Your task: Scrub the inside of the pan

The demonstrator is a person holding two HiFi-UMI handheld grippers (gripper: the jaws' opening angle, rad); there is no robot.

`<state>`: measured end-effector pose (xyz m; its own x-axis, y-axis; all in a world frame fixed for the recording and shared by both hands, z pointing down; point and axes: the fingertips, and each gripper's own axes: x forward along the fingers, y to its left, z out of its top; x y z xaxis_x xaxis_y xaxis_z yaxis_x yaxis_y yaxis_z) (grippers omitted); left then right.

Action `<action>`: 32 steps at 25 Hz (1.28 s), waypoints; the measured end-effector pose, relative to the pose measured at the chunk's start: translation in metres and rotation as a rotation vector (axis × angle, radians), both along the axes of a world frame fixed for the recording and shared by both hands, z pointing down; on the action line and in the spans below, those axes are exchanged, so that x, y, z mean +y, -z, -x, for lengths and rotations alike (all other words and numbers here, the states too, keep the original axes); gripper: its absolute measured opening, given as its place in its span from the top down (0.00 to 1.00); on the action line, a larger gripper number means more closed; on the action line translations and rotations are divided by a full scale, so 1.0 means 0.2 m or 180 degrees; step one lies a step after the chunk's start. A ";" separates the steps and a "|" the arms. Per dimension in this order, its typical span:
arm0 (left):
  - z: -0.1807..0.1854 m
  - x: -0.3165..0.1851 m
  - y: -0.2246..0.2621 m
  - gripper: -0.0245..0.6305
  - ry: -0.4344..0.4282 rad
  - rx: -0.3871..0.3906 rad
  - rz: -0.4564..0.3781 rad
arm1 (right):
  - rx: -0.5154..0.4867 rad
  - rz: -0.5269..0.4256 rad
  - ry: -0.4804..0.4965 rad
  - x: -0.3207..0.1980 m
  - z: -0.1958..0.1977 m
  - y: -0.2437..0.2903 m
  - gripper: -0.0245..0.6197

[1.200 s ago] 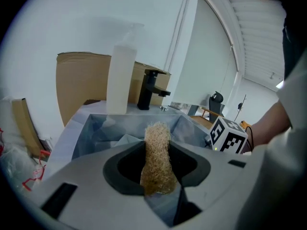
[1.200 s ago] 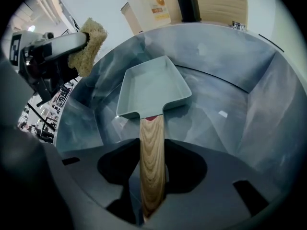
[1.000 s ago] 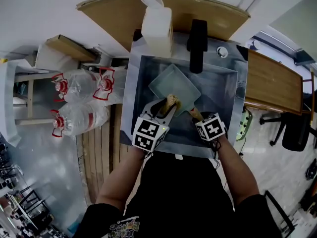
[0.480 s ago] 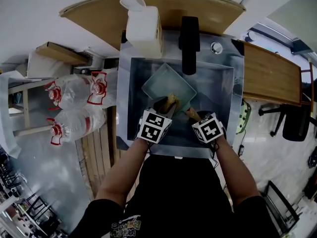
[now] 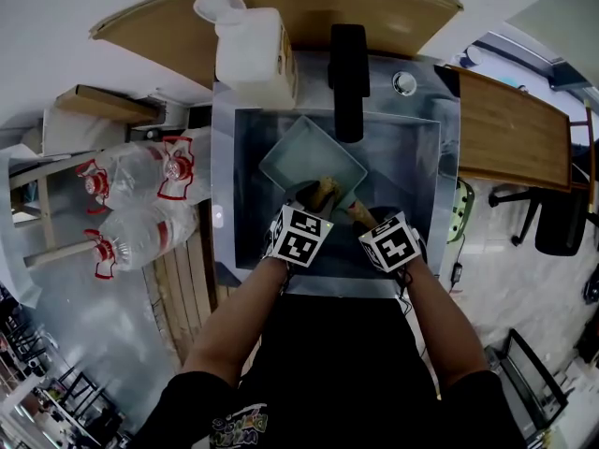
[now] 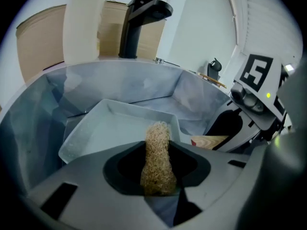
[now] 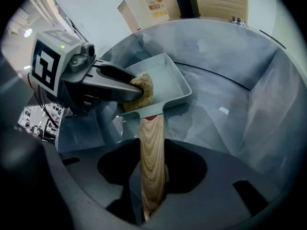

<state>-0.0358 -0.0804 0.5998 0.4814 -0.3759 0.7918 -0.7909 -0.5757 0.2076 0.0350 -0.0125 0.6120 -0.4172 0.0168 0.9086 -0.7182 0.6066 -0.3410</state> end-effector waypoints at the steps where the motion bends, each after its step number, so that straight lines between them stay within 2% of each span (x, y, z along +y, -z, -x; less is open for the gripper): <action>1: -0.01 0.01 -0.01 0.74 -0.0048 -0.0063 -0.0008 | -0.0001 0.0003 0.0002 0.00 0.00 0.00 0.71; 7: -0.04 0.03 -0.08 0.74 -0.0309 -0.0563 -0.0213 | -0.0013 0.0037 0.0007 0.00 0.00 0.00 0.71; 10: -0.04 0.03 -0.10 0.74 -0.0384 -0.0715 -0.0305 | -0.0041 0.0040 0.0001 0.00 0.01 -0.01 0.71; 20: 0.02 -0.02 -0.11 0.74 -0.0347 -0.0813 -0.0392 | -0.0068 0.0083 0.0003 0.01 0.00 0.00 0.71; 32: 0.20 -0.18 -0.11 0.74 -0.0124 -0.0953 -0.0440 | -0.0089 0.0112 0.0006 0.01 0.00 0.00 0.71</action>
<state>-0.0761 -0.1169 0.6219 0.2511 -0.4754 0.8432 -0.7817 -0.6133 -0.1130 0.0350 -0.0110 0.6115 -0.4423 0.0494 0.8955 -0.7069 0.5953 -0.3820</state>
